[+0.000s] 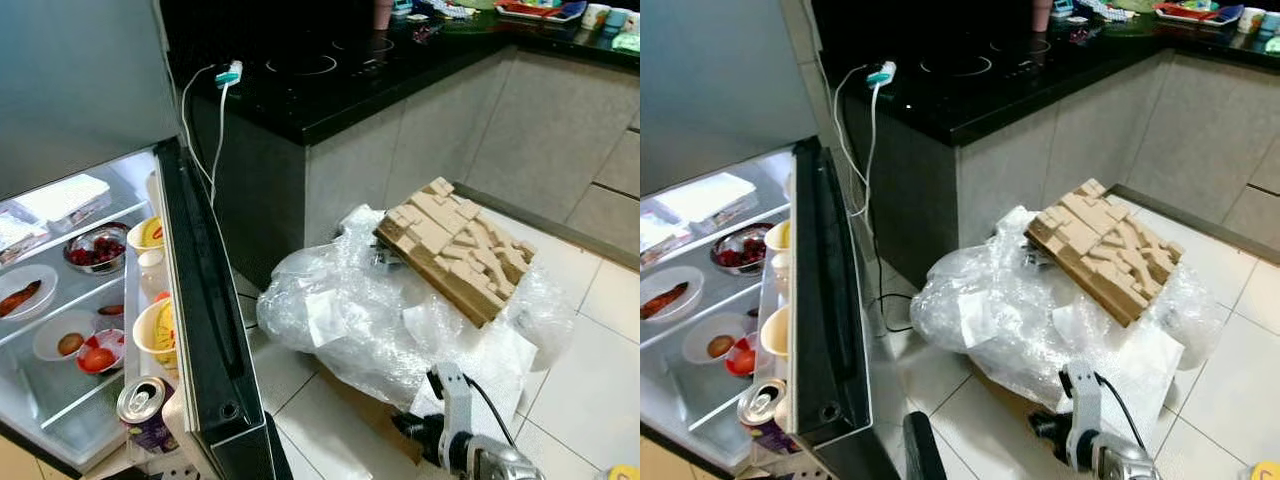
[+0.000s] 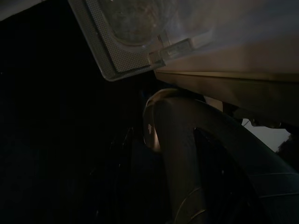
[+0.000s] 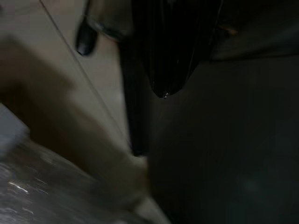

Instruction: Restocking fridge

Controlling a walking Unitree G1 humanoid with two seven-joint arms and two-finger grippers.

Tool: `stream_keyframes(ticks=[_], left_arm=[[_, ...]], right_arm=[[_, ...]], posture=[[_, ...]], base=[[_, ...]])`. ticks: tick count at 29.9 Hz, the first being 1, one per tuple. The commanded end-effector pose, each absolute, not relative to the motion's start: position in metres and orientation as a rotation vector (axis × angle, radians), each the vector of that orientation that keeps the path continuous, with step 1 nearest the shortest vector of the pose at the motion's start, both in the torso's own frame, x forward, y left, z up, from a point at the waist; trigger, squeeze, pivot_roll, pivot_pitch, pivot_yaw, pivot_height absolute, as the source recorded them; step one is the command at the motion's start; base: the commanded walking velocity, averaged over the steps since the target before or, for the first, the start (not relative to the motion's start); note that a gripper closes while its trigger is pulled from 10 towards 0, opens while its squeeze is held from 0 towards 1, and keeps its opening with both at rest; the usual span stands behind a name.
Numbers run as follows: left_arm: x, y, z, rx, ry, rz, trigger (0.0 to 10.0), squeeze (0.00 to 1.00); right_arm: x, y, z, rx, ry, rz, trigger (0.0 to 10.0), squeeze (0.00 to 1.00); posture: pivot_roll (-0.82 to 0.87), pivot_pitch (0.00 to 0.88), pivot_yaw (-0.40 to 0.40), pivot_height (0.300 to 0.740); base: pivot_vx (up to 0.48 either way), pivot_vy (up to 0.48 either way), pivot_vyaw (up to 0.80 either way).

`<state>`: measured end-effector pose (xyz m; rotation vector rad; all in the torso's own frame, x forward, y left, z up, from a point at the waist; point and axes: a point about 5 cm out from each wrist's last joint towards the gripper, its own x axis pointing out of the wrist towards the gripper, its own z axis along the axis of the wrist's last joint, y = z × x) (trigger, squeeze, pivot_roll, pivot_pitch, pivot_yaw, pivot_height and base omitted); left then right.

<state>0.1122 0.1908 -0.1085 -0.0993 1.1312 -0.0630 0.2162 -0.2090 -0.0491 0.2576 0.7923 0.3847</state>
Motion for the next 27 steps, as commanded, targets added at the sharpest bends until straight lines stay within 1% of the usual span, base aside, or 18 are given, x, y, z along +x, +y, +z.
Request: stream_keyframes(ticks=[1, 3, 4, 10, 13, 23, 27], left_arm=[[0.098, 0.186, -0.113, -0.095, 1.192, -0.078, 10.0, 0.00], [0.098, 0.186, -0.113, -0.094, 1.192, -0.078, 10.0, 0.00], [0.098, 0.186, -0.113, -0.093, 1.192, -0.077, 10.0, 0.00], [0.099, 0.187, -0.113, -0.091, 1.190, -0.074, 10.0, 0.00], [0.098, 0.187, -0.113, -0.087, 1.193, -0.076, 10.0, 0.00], [0.098, 0.188, -0.113, -0.082, 1.193, -0.076, 10.0, 0.00], [0.098, 0.188, -0.113, -0.081, 1.194, -0.077, 10.0, 0.00]], right_arm=[[0.205, -0.209, -0.056, 0.235, 0.823, 0.377, 10.0, 0.00], [0.202, -0.208, -0.058, 0.233, 0.832, 0.387, 10.0, 0.00], [0.194, -0.206, -0.064, 0.214, 0.869, 0.387, 10.0, 0.00], [0.185, -0.205, -0.070, 0.220, 0.895, 0.360, 10.0, 0.00], [0.186, -0.205, -0.070, 0.219, 0.889, 0.349, 10.0, 0.00], [0.204, -0.203, -0.060, 0.213, 0.826, 0.359, 10.0, 0.00], [0.206, -0.203, -0.059, 0.211, 0.821, 0.357, 10.0, 0.00]], posture=[[-0.03, 0.000, -0.014, 0.739], [-0.03, 0.000, -0.014, 0.739], [-0.03, 0.000, -0.015, 0.739], [-0.03, 0.000, -0.015, 0.739], [-0.03, 0.000, -0.015, 0.739], [-0.03, 0.000, -0.014, 0.739], [-0.03, 0.000, -0.014, 0.739]], base=[[0.000, 0.000, 0.47], [0.000, 0.000, 0.47], [0.000, 0.000, 0.76], [0.000, 0.000, 0.76], [0.000, 0.000, 0.76], [0.000, 0.000, 0.76], [0.000, 0.000, 0.76]])
